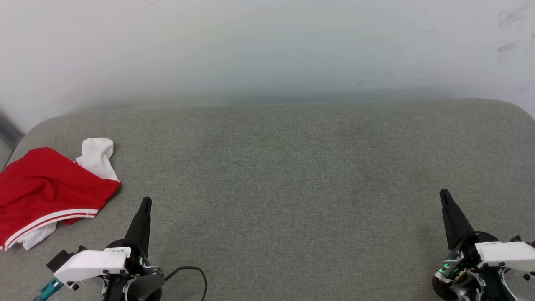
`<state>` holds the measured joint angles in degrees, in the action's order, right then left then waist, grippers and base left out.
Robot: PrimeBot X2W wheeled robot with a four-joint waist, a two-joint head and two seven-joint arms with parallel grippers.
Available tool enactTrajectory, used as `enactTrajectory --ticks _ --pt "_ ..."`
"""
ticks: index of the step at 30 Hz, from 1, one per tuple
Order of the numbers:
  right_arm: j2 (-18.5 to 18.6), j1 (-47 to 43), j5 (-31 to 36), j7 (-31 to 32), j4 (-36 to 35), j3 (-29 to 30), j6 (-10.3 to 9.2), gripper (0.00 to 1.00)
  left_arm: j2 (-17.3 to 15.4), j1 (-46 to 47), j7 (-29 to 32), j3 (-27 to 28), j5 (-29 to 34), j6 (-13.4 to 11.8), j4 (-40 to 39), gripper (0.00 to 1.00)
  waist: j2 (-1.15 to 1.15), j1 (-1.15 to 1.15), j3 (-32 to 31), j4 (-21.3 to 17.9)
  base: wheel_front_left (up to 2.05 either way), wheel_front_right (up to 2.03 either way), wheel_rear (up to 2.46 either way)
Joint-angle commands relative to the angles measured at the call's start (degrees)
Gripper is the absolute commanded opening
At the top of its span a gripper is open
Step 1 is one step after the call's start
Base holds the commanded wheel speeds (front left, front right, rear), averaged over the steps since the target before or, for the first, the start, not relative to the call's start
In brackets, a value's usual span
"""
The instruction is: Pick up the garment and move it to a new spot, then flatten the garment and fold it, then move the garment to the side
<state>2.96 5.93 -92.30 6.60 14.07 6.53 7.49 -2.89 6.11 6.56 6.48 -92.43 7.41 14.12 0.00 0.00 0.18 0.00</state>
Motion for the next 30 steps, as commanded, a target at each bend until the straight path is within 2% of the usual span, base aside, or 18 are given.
enactTrajectory --ticks 1,30 --pt "-0.19 0.69 -0.23 0.04 0.01 -0.02 0.00 0.00 0.08 0.33 0.11 0.14 0.03 0.22 -0.09 0.00 0.00 0.00 0.00 0.00 0.00 0.00 0.00" --pt "-0.19 0.69 -0.23 0.04 0.01 -0.03 0.00 0.00 0.08 0.33 0.11 0.16 0.03 0.22 -0.09 0.00 0.00 0.00 0.00 0.00 0.00 0.00 0.00"
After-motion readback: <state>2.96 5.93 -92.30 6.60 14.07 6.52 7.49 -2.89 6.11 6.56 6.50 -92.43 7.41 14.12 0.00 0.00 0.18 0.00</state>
